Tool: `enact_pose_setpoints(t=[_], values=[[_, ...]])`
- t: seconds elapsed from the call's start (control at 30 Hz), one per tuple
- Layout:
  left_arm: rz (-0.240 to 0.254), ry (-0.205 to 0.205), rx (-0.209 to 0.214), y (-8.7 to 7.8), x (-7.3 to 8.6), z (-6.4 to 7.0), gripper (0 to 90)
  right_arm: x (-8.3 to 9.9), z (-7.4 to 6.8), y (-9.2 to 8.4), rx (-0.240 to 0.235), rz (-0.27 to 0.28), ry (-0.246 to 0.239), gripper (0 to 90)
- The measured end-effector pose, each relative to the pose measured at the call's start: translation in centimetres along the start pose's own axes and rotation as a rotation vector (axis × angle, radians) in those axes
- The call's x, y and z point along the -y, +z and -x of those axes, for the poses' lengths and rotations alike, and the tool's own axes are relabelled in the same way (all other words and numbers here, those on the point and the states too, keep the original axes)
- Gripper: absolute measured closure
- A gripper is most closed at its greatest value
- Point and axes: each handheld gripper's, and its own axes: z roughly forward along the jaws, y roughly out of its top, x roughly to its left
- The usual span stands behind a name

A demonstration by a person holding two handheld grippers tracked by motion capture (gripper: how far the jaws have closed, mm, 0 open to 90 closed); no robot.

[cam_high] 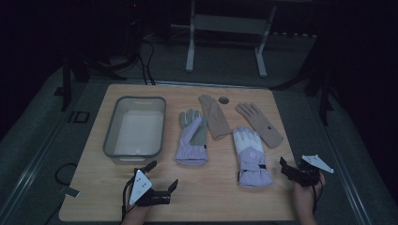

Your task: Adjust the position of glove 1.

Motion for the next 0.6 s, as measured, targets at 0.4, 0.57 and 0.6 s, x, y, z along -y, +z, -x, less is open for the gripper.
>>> enact_pose_setpoints(t=[0.4,0.57,0.6], values=[[0.013,-0.022,-0.015,-0.2,0.1,-0.2,1.4,-2.3,0.3,-0.7,0.021,-0.031,0.036,13.8],[0.012,-0.028,-0.014,-0.2,0.1,-0.3,1.3,-4.5,-0.5,-1.1,0.025,-0.027,0.014,13.8],[0.011,-0.030,-0.013,-0.2,0.1,-0.4,1.3,-4.8,-0.5,-1.1,0.014,-0.030,0.012,14.1]])
